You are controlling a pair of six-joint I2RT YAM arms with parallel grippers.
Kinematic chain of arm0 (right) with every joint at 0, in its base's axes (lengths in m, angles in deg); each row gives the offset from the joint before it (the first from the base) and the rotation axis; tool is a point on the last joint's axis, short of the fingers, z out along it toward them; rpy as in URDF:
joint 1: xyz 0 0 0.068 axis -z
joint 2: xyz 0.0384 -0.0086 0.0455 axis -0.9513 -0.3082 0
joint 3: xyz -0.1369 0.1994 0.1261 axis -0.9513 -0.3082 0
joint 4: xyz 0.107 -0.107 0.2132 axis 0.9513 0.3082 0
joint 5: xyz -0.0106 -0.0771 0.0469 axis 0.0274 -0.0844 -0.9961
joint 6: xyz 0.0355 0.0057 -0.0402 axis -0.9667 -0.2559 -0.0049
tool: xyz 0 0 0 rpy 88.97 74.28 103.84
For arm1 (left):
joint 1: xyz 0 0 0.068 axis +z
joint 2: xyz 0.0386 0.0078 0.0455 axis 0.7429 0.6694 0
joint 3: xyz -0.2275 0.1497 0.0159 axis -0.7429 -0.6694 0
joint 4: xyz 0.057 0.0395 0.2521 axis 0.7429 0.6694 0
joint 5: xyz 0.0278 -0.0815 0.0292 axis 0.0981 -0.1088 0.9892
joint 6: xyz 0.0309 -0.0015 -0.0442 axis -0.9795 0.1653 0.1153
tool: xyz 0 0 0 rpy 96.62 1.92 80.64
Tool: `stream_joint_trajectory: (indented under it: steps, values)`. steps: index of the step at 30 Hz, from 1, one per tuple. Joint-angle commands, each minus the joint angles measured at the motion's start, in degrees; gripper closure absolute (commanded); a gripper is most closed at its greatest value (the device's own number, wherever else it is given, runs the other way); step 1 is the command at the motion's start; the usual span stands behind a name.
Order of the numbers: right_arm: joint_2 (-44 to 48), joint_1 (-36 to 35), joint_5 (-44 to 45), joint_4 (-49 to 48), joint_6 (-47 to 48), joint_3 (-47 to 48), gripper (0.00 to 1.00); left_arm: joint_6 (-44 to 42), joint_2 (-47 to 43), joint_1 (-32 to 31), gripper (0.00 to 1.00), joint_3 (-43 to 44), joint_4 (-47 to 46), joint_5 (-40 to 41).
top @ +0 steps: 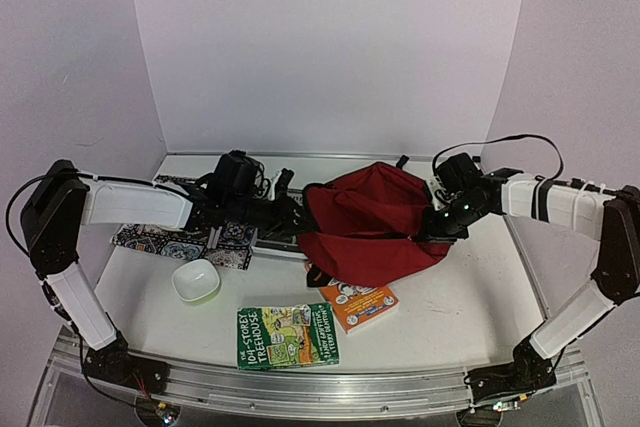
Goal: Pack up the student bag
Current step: Unzip the largest pocket of the student bag, then open the largest pocket of the student bag.
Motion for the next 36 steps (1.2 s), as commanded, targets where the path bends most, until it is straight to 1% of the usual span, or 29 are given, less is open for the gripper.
stream_joint_trajectory:
  steps: [1,4,7,10,14,18,25,30,36]
  values:
    - [2.29,-3.23,6.08,6.82,2.59,2.31,0.71,-2.01,-3.99,0.67,0.72,-1.6,0.52,3.8]
    - [3.99,-7.67,10.44,7.9,2.94,3.93,0.62,-2.79,-4.93,0.9,0.62,-2.89,0.94,5.83]
    - [4.91,-11.8,13.62,8.7,3.83,5.87,0.54,-2.99,-4.48,1.17,0.57,-3.79,1.4,6.32]
    - [3.98,-15.72,15.55,8.71,5.21,8.35,0.46,-2.84,-4.11,1.43,0.53,-4.45,1.5,5.92]
    - [0.81,-20.44,16.62,8.55,7.61,12.62,0.36,-3.44,-4.6,1.38,0.49,-4.47,1.47,6.09]
    - [-4.45,-24.34,17.9,8.5,10.52,18.26,0.29,-3.9,-4.59,1.37,0.49,-4.88,1.44,6.08]
    - [-12.8,-25.47,20.76,8.44,12.6,23.95,0.26,-3.81,-4.63,1.12,0.48,-5.5,1.0,5.61]
    - [-16.72,-25.74,19.52,8.46,13.27,23.38,0.25,-3.99,-5.34,1.12,0.46,-5.5,0.89,5.82]
    - [-18.72,-26.72,17.7,9.15,14.29,22.56,0.22,-4.25,-4.62,1.12,0.44,-5.02,0.73,5.89]
